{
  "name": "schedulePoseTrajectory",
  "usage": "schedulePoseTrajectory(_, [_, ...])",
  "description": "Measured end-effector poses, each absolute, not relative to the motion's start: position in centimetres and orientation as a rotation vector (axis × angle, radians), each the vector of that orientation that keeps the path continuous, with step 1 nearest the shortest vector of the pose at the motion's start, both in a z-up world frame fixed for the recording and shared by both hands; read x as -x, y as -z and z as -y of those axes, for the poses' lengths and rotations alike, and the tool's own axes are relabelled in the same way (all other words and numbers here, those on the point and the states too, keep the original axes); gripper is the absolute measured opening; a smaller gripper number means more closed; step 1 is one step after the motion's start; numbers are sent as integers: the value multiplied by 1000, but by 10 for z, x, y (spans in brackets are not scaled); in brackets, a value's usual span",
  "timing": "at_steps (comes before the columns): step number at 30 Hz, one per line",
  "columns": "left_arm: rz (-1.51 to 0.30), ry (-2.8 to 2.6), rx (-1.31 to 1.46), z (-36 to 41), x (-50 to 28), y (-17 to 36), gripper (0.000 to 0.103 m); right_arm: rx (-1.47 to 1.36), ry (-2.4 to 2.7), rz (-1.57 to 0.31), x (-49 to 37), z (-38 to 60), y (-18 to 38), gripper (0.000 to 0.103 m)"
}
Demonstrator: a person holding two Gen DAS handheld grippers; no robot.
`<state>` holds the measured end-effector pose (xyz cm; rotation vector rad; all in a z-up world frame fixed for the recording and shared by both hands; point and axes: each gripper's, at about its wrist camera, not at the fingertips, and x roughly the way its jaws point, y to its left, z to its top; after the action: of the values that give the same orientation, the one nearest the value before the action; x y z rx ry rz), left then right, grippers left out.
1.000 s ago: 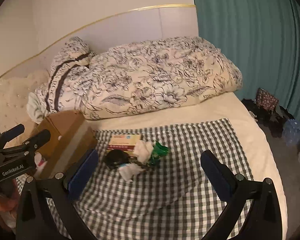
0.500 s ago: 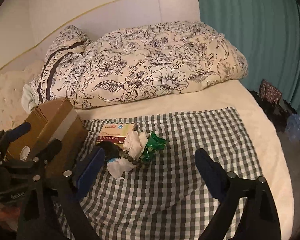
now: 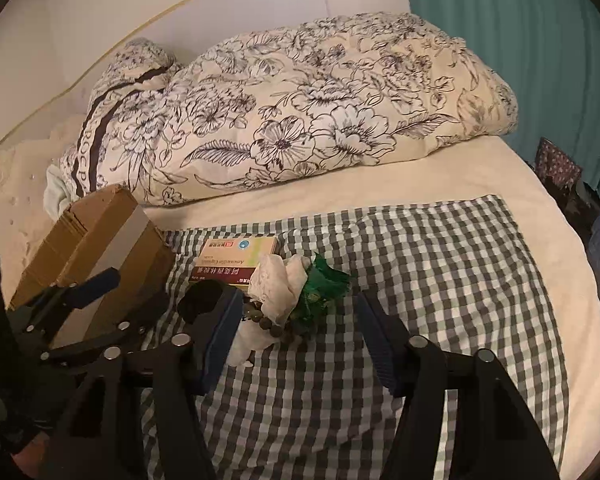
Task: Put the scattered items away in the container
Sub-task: 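Grasp the black ring-shaped item with the left gripper while the right grasps the white tissue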
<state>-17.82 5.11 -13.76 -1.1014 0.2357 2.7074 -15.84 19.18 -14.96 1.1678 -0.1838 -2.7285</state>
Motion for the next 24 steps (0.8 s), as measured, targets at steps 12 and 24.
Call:
schedulePoseTrajectory(12, [-217,-2710,1203,-49,208,173,62,-1232,2673,78,186,-176,179,57])
schedulePoseTrajectory(24, [-227,-2694,1295,-41,226,197,62,-1242,2655,47,201,-168,197,57])
